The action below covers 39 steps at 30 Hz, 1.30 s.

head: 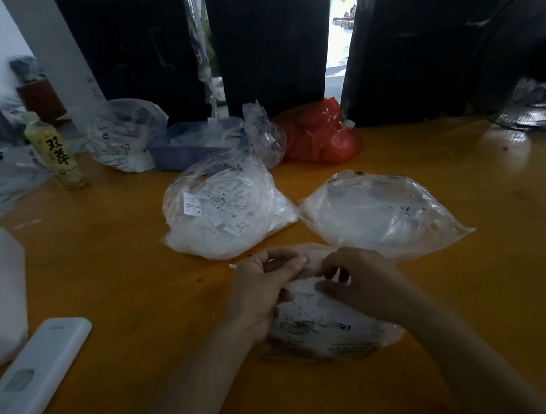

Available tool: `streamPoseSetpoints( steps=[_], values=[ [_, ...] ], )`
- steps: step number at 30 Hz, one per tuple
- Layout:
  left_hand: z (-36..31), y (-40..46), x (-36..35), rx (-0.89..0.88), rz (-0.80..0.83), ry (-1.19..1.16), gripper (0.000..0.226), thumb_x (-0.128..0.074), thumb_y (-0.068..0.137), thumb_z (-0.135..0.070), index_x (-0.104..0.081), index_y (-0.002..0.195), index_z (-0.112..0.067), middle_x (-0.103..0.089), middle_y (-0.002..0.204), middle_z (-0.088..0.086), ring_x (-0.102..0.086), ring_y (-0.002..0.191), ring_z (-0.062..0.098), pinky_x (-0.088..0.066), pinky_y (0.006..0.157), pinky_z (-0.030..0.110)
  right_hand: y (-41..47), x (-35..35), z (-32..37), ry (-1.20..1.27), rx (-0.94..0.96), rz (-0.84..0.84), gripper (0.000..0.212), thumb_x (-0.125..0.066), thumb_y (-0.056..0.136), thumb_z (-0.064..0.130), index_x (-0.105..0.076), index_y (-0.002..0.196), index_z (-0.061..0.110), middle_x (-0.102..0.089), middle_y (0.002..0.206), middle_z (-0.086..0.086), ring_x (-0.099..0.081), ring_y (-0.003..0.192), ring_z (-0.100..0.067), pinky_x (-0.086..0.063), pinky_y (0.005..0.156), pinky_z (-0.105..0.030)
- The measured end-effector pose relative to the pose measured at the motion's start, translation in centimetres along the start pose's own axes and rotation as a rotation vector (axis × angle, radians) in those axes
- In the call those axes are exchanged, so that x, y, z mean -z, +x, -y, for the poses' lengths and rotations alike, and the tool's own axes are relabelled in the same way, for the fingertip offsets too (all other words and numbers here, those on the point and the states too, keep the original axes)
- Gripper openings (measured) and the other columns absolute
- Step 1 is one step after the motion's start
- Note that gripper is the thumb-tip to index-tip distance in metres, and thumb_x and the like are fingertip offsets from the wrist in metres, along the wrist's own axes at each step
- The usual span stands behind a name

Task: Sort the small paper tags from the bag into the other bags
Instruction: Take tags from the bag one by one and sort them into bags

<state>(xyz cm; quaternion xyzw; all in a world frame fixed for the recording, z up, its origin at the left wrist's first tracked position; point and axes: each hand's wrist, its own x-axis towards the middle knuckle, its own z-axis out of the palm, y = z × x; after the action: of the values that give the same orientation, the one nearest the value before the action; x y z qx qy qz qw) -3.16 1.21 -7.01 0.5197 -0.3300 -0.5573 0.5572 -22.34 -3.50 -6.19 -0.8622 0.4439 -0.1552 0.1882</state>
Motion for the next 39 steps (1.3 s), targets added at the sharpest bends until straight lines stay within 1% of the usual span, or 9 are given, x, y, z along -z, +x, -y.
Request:
streamPoseSetpoints(
  steps=[4,10,15,21,26,29,33,36,39],
  values=[
    [0.1,0.2,0.0,0.008,-0.007,-0.096,0.021,-0.084,0.077,-0.007,-0.074,0.095,-0.010,-0.080,0.101,0.014,-0.078,0.086,0.019,-0.054,0.053,0.018,0.1,-1.2,0.1,-0.213,0.002,0.020,0.029,-0.064,0.091,0.056,-0.069,0.116,0.042,-0.055,0.113,0.019,-0.046,0.106,-0.005,-0.044,0.090,-0.031],
    [0.4,0.6,0.2,0.018,0.023,-0.276,0.039,-0.084,0.066,-0.005,-0.072,0.103,-0.001,-0.077,0.104,0.025,-0.079,0.089,0.027,-0.061,0.066,0.020,0.2,-1.0,0.4,-0.182,-0.020,-0.036,0.015,-0.058,0.100,0.037,-0.071,0.102,0.030,-0.065,0.098,0.013,-0.057,0.088,-0.006,-0.053,0.085,-0.029],
    [0.6,0.8,0.1,0.028,0.044,-0.307,0.033,-0.089,0.063,-0.012,-0.083,0.094,-0.006,-0.077,0.107,0.023,-0.079,0.095,0.027,-0.062,0.074,0.023,0.2,-0.3,0.6,0.094,-0.145,-0.260,0.005,-0.052,0.105,0.029,-0.054,0.100,0.028,-0.062,0.074,0.010,-0.060,0.061,-0.005,-0.050,0.055,-0.023],
    [0.8,1.0,0.1,0.053,0.032,-0.351,0.023,-0.084,0.071,-0.005,-0.082,0.094,-0.004,-0.077,0.109,0.024,-0.077,0.100,0.032,-0.062,0.076,0.025,0.2,0.5,0.3,0.681,-0.285,-0.352,0.014,-0.066,0.098,0.017,-0.066,0.107,0.028,-0.076,0.083,0.008,-0.073,0.073,-0.007,-0.058,0.065,-0.020],
    [0.7,1.0,0.2,0.054,0.026,-0.393,0.031,-0.083,0.071,-0.005,-0.076,0.100,0.003,-0.076,0.110,0.026,-0.077,0.101,0.034,-0.063,0.076,0.026,0.1,0.8,0.1,0.946,-0.286,-0.380,0.020,-0.067,0.097,0.010,-0.076,0.109,0.023,-0.077,0.095,0.000,-0.075,0.084,-0.016,-0.059,0.076,-0.026],
    [0.7,0.9,0.1,0.051,0.030,-0.392,0.039,-0.083,0.070,-0.007,-0.073,0.105,0.005,-0.076,0.109,0.025,-0.077,0.100,0.033,-0.063,0.076,0.026,0.1,0.8,0.3,0.949,-0.281,-0.378,0.024,-0.063,0.098,0.005,-0.077,0.105,0.022,-0.077,0.100,-0.002,-0.074,0.088,-0.017,-0.060,0.080,-0.029],
    [0.7,0.9,0.2,0.049,0.041,-0.393,0.035,-0.083,0.071,-0.005,-0.073,0.104,0.004,-0.076,0.109,0.027,-0.077,0.101,0.034,-0.063,0.077,0.027,-0.1,1.1,0.7,0.922,-0.275,-0.357,0.029,-0.058,0.095,0.000,-0.077,0.102,0.020,-0.076,0.096,-0.001,-0.073,0.093,-0.020,-0.059,0.094,-0.047],
    [0.8,0.9,0.2,0.042,0.046,-0.385,0.029,-0.081,0.074,-0.002,-0.074,0.101,0.003,-0.075,0.110,0.029,-0.077,0.101,0.035,-0.063,0.077,0.026,-0.3,1.2,0.8,0.874,-0.258,-0.373,0.024,-0.066,0.093,0.005,-0.078,0.094,0.026,-0.076,0.090,0.000,-0.068,0.093,-0.041,-0.056,0.091,-0.061],
    [0.9,1.0,0.1,0.040,0.042,-0.391,0.022,-0.081,0.072,0.001,-0.078,0.094,0.001,-0.075,0.109,0.030,-0.077,0.100,0.035,-0.063,0.077,0.026,-0.3,1.1,0.9,0.800,-0.220,-0.405,0.013,-0.071,0.094,0.018,-0.078,0.093,0.030,-0.076,0.085,0.005,-0.066,0.087,-0.043,-0.059,0.077,-0.050]
  ],
)
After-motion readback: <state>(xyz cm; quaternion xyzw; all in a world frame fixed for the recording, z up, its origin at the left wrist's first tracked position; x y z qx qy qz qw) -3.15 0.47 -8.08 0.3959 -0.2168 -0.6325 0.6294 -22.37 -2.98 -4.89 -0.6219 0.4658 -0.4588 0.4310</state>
